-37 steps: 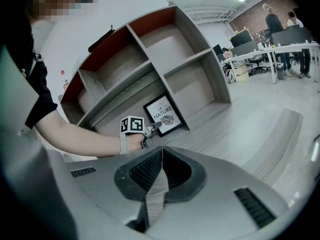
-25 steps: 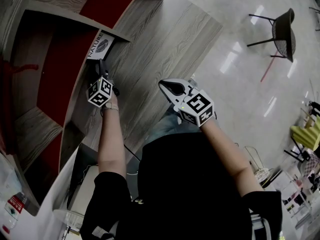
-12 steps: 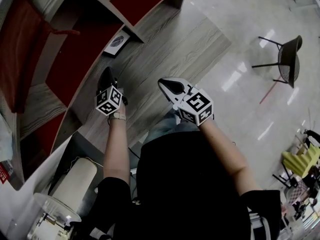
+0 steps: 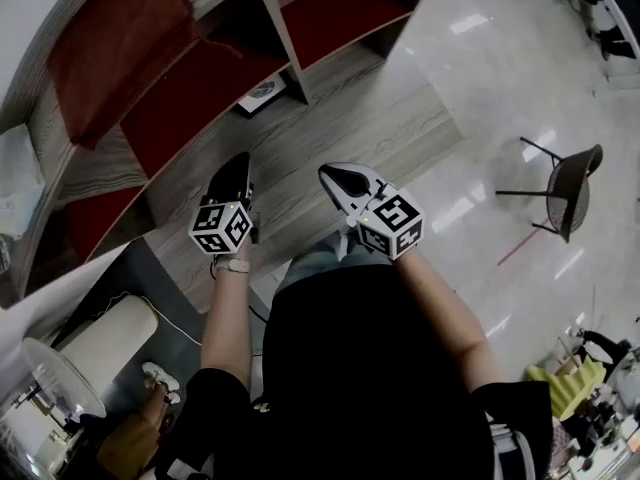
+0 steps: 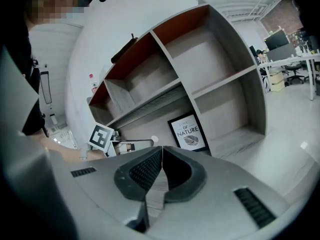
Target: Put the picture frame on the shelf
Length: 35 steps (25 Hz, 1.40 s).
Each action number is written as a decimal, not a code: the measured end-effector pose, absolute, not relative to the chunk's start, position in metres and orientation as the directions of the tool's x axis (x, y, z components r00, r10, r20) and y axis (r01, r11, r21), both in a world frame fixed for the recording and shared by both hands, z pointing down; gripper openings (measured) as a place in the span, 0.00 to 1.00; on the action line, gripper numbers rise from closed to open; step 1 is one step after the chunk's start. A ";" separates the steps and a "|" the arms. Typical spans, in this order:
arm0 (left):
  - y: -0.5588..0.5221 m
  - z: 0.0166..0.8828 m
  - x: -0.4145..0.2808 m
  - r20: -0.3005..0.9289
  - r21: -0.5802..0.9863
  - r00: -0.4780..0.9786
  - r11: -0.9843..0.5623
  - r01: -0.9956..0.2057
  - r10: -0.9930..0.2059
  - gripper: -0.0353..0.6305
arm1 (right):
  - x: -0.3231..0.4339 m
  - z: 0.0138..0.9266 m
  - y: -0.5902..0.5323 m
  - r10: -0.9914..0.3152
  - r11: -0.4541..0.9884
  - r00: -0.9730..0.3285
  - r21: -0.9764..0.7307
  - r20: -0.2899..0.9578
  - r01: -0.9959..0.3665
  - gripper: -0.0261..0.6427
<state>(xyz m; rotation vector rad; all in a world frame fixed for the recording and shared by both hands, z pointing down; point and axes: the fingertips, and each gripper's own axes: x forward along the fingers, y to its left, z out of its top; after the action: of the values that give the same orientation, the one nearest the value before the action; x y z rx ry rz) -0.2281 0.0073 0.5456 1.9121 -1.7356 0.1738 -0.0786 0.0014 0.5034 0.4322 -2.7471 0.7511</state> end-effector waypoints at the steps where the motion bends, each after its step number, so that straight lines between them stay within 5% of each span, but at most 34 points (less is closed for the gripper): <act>1: 0.009 0.536 -0.222 0.442 0.309 0.178 -0.037 -0.950 -0.879 0.06 | -0.076 0.499 0.000 -0.206 0.827 -0.923 -0.446 0.325 -0.342 0.04; 35: 0.023 0.321 -0.156 0.103 0.314 0.197 -0.156 -0.936 -0.975 0.06 | -0.054 0.324 -0.041 -0.138 0.974 -0.961 -0.145 0.238 -0.176 0.04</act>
<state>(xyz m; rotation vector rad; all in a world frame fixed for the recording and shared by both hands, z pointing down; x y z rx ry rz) -0.1565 0.0233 0.3208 2.1701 -1.8055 -0.1776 -0.0542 -0.0406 0.3242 0.2328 -2.8938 0.2427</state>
